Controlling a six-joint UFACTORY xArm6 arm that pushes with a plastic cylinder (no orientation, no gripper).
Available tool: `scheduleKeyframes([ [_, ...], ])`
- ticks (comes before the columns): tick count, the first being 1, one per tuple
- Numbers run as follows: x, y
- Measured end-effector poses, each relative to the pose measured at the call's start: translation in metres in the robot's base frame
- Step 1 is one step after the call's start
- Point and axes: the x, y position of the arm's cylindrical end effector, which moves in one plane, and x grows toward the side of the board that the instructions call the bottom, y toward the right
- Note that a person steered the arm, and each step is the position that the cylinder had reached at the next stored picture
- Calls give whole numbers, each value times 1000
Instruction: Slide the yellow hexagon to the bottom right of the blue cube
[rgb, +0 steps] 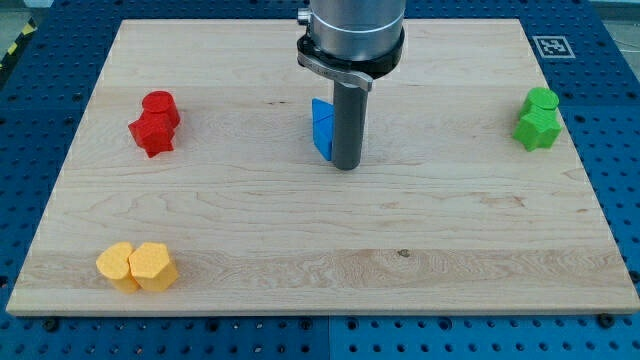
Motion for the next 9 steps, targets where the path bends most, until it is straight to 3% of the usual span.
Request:
scheduleKeyframes([
  [1,18,-17],
  [2,54,-82],
  [4,62,-249],
  [5,78,-301],
  [7,158,-285],
  [8,159,-241],
  [9,131,-196],
])
